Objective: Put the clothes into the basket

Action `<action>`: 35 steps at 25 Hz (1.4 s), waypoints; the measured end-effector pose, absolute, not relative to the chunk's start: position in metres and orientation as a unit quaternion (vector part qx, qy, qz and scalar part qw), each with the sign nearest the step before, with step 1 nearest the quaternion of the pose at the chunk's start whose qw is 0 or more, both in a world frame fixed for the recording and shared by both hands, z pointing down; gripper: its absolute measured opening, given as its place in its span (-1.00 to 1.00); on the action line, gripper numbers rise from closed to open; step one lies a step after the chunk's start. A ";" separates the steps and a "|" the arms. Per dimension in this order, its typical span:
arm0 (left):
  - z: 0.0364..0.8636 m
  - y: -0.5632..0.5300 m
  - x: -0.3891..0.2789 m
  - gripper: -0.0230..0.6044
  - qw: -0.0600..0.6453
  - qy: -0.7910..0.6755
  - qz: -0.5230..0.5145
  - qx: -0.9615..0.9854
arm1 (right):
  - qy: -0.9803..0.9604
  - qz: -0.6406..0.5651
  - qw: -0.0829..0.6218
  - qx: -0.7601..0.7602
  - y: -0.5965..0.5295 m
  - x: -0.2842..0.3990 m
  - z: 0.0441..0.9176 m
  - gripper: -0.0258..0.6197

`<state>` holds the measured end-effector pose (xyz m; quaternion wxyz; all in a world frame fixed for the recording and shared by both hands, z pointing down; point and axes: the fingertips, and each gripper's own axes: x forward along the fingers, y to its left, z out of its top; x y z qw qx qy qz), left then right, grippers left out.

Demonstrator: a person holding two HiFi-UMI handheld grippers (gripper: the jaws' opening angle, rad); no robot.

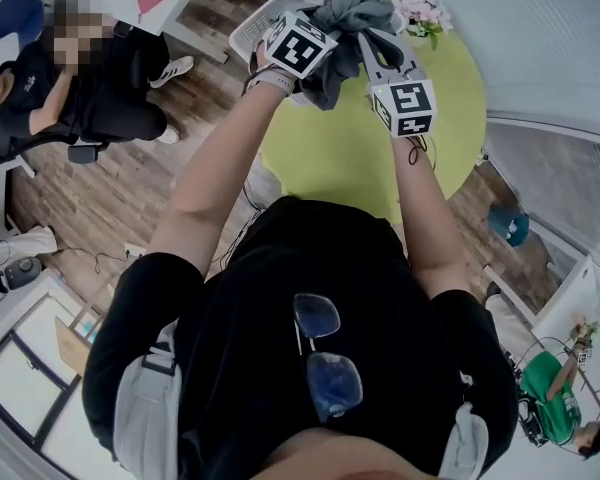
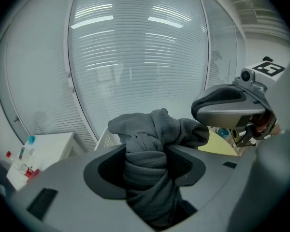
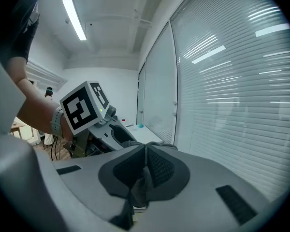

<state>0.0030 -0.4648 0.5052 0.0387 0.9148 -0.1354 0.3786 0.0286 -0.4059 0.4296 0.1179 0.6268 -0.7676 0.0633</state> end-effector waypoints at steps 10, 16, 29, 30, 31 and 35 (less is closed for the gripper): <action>0.557 -0.483 -0.005 -0.15 0.088 -0.148 0.381 0.908 | -0.765 0.098 0.119 0.625 -0.418 0.031 0.468 -0.83; 0.588 -0.486 -0.014 -0.13 0.095 -0.152 0.403 0.897 | -0.764 0.110 0.123 0.624 -0.417 0.028 0.482 -0.83; 0.570 -0.490 -0.009 -0.11 0.074 -0.158 0.363 0.916 | -0.762 0.113 0.125 0.626 -0.409 0.025 0.484 -0.83; 0.567 -0.489 -0.009 -0.11 0.074 -0.159 0.361 0.916 | -0.762 0.112 0.125 0.625 -0.408 0.024 0.482 -0.83; 0.565 -0.488 -0.011 -0.11 0.075 -0.160 0.359 0.916 | -0.763 0.111 0.125 0.625 -0.406 0.022 0.481 -0.83; 0.556 -0.483 -0.020 -0.11 0.074 -0.164 0.357 0.917 | -0.765 0.104 0.125 0.623 -0.400 0.014 0.473 -0.83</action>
